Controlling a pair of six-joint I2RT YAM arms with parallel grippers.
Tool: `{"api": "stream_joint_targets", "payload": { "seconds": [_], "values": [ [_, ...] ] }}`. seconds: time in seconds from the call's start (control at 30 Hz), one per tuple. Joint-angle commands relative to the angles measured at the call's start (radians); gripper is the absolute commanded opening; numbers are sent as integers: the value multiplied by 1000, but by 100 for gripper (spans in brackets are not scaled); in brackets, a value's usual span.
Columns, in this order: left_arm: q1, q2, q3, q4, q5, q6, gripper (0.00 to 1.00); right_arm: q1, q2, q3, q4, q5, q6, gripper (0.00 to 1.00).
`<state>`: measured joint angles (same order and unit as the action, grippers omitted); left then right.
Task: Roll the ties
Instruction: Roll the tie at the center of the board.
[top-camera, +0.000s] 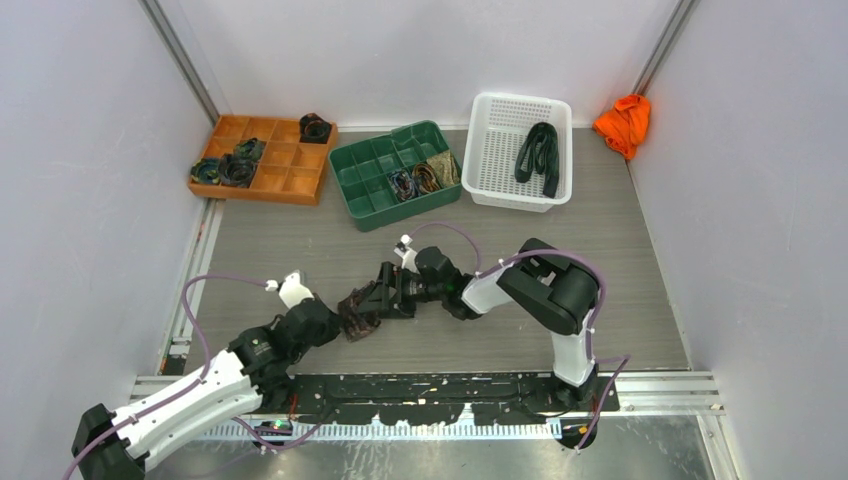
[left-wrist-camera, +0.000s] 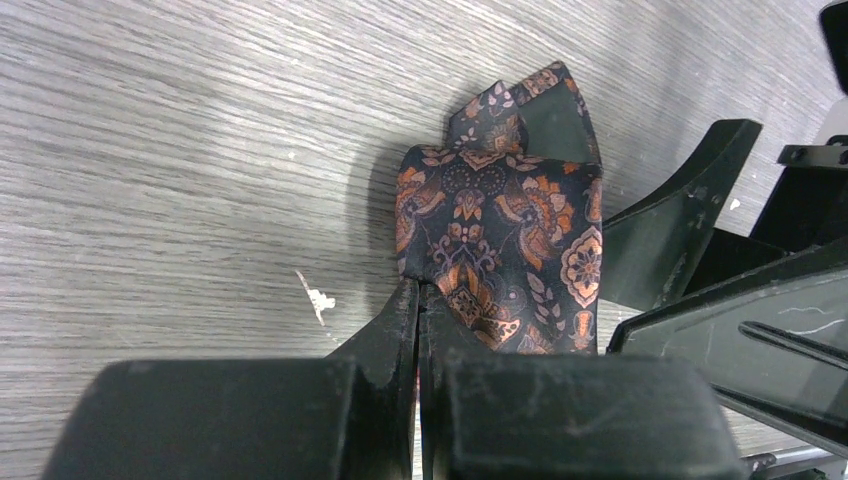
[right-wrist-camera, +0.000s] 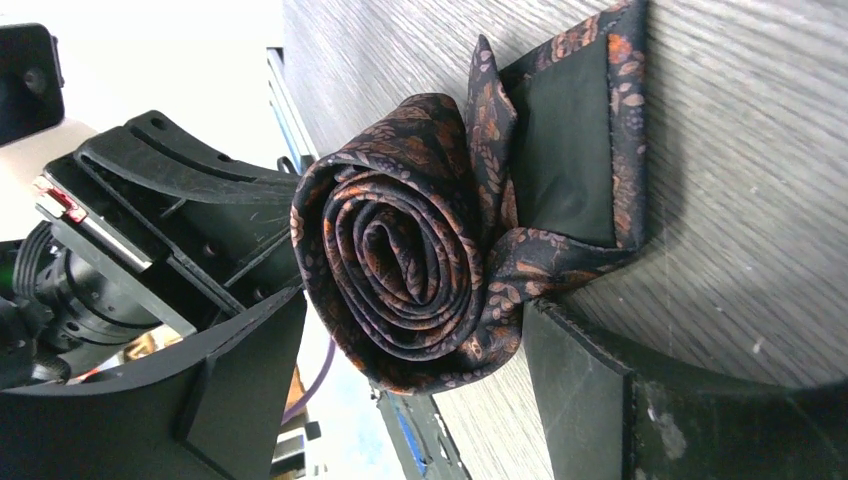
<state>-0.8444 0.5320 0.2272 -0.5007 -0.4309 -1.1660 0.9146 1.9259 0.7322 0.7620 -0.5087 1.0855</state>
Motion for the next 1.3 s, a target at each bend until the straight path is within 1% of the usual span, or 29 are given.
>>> {"api": "stream_joint_targets", "payload": {
  "seconds": [0.0,0.13,0.23,0.33,0.53,0.73,0.83,0.97,1.03,1.1,1.17,1.23,1.27],
  "values": [
    [-2,10,-5,29,-28,15,0,30,-33,59,-247,57,-146,84],
    [-2,10,-2,31,-29,20,0,56,-38,139,-398,83,-235,83],
    [-2,6,-2,30,-29,22,0,84,-31,188,-475,106,-281,84],
    [-2,-3,-7,26,-28,22,0,100,-14,222,-515,120,-302,84],
    [-2,-37,-12,-1,-33,22,0,103,0,238,-516,108,-305,84],
    [-2,-66,-25,-11,-39,17,0,106,-14,249,-506,90,-306,89],
    [-2,-64,-23,-13,-38,18,0,107,-27,237,-471,50,-289,92],
    [-2,-53,-24,-9,-35,19,0,116,-35,247,-520,70,-308,93],
    [-2,-52,-30,2,-33,17,0,117,-15,266,-559,92,-321,90],
    [-2,-52,-32,6,-29,17,0,118,11,287,-587,109,-330,83],
    [-2,-52,-29,3,-31,21,0,118,31,298,-588,124,-330,77],
    [-2,-55,-26,-1,-32,24,0,119,46,305,-583,139,-327,72],
    [-2,-56,-27,-2,-33,25,0,118,51,308,-579,141,-325,68]
  ]
}}
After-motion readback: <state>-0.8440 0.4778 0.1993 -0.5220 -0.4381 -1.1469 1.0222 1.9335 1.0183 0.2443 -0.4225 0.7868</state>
